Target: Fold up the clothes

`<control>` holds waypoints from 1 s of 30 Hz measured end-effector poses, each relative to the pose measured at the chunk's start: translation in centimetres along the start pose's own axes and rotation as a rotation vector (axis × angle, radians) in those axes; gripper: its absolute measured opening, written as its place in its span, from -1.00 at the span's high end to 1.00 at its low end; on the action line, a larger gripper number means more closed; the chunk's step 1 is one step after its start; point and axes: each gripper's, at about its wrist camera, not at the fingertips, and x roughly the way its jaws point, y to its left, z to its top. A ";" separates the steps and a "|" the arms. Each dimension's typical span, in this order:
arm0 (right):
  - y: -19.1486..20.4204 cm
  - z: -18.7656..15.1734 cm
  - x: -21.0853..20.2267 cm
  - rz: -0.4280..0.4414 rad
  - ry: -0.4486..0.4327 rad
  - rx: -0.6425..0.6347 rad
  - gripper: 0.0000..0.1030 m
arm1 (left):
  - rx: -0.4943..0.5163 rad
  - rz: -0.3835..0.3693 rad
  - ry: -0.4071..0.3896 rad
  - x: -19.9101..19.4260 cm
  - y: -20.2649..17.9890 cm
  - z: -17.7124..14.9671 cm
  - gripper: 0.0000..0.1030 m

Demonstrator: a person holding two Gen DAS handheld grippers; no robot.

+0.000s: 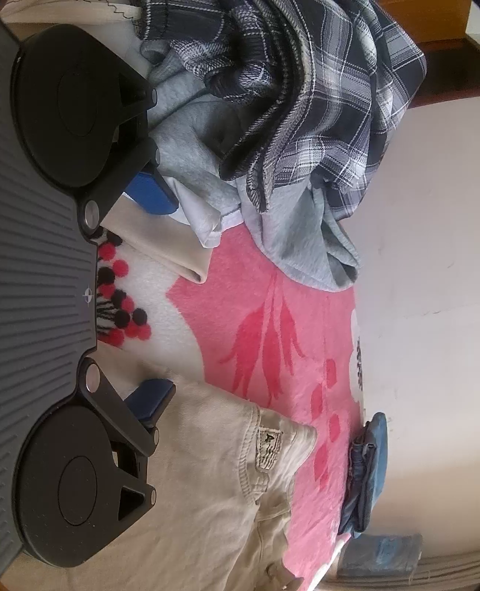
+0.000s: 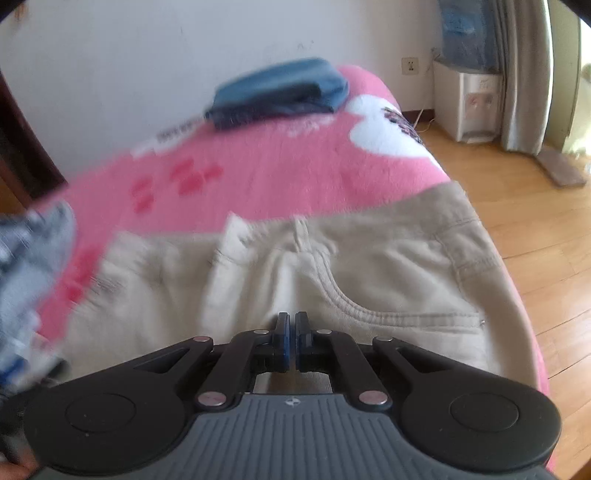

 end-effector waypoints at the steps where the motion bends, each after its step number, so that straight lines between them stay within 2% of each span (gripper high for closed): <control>1: 0.5 -0.2 0.9 -0.032 -0.014 -0.030 1.00 | 0.001 0.003 -0.002 0.0 0.0 0.0 -0.89; 4: 0.8 0.0 2.2 -0.070 -0.093 -0.036 1.00 | 0.004 0.011 -0.006 0.0 -0.2 -0.1 -0.90; 9: 0.5 1.0 3.5 -0.094 -0.099 -0.008 1.00 | 0.016 0.019 -0.006 0.1 -0.3 -0.1 -0.91; 12: 1.3 1.2 1.6 -0.115 -0.105 -0.013 1.00 | 0.011 0.018 -0.002 0.0 -0.3 0.0 -0.91; 17: 4.1 0.8 -1.0 0.007 -0.195 -0.137 1.00 | 0.019 0.029 -0.008 0.0 -0.3 0.1 -0.91; 20: 5.2 1.2 0.2 0.000 -0.191 -0.152 1.00 | 0.018 0.041 -0.010 -0.1 -0.5 0.0 -0.91; 25: 6.5 0.8 -0.1 -0.020 -0.229 -0.167 0.97 | 0.015 0.040 -0.013 -0.1 -0.5 -0.2 -0.91; 26: 6.6 0.8 -0.3 -0.024 -0.233 -0.172 0.80 | 0.016 0.041 -0.013 -0.2 -0.5 -0.2 -0.91; 27: 6.9 0.7 -0.4 -0.031 -0.233 -0.181 0.41 | 0.015 0.041 -0.012 -0.2 -0.6 -0.2 -0.91; 28: 7.1 0.6 -0.3 -0.039 -0.232 -0.193 0.22 | 0.014 0.041 -0.011 -0.2 -0.5 -0.2 -0.91; 29: 7.5 0.6 0.1 -0.061 -0.224 -0.215 0.18 | 0.013 0.041 -0.011 -0.2 -0.5 -0.1 -0.91; 30: 7.8 0.5 0.6 -0.101 -0.219 -0.239 0.26 | 0.012 0.041 -0.012 -0.2 -0.5 -0.2 -0.91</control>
